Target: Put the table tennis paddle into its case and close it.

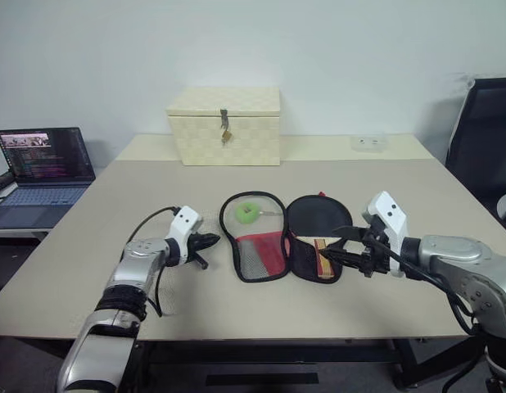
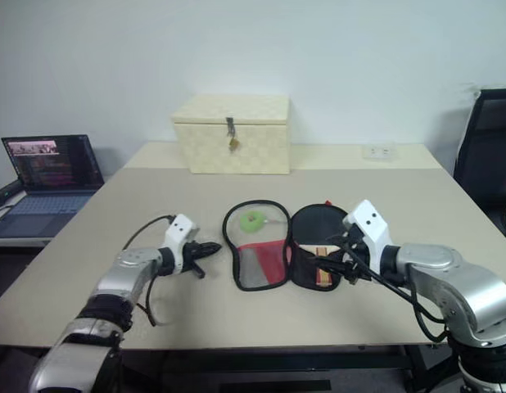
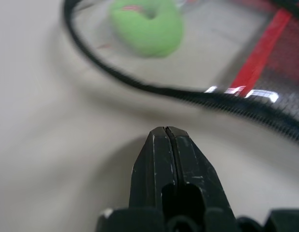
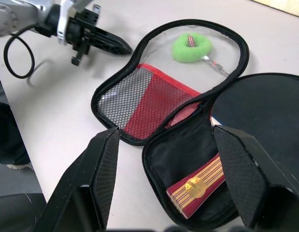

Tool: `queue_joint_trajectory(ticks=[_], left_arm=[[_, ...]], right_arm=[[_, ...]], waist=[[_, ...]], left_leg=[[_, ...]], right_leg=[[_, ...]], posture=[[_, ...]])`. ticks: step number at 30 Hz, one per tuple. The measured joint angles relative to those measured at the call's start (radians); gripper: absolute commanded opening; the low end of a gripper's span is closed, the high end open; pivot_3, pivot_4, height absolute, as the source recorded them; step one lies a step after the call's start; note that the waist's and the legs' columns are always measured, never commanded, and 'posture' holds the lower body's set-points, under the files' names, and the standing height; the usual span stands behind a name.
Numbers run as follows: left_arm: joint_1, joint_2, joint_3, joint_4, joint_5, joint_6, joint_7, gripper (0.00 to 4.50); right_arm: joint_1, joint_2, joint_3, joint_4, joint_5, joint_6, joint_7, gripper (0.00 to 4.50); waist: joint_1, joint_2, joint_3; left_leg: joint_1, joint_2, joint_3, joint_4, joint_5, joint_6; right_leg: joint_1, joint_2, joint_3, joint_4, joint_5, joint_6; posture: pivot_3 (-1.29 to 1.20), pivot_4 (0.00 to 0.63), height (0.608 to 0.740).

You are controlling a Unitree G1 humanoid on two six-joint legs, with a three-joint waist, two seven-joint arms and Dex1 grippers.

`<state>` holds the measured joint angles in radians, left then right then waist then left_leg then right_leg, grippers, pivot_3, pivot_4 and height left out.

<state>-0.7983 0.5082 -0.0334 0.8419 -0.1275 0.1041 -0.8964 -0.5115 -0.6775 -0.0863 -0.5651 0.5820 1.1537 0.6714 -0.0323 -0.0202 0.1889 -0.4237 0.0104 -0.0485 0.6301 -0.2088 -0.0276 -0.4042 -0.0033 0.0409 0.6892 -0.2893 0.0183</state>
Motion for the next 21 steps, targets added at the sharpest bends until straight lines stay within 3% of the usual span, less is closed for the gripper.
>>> queue_joint_trajectory(ticks=[16, 21], left_arm=[[-0.248, -0.233, -0.045, -0.028, 0.009, -0.007, -0.145, 0.02], [-0.267, -0.246, -0.046, 0.024, 0.013, -0.028, -0.14, 0.02]], right_arm=[[0.056, -0.064, -0.042, 0.063, 0.0, -0.045, -0.001, 3.3], [0.061, -0.065, -0.051, 0.069, -0.001, -0.049, -0.011, 3.3]], waist=[[0.003, -0.001, 0.0], [-0.012, -0.001, 0.0]], left_leg=[[-0.001, -0.003, -0.001, 0.002, 0.0, 0.0], [0.001, -0.002, 0.001, 0.001, 0.0, 0.0]], right_leg=[[0.0, 0.0, 0.0, 0.0, 0.0, 0.0], [0.0, 0.003, 0.001, 0.002, 0.0, 0.0]], posture=[[0.0, 0.15, 0.74], [0.0, 0.15, 0.74]])
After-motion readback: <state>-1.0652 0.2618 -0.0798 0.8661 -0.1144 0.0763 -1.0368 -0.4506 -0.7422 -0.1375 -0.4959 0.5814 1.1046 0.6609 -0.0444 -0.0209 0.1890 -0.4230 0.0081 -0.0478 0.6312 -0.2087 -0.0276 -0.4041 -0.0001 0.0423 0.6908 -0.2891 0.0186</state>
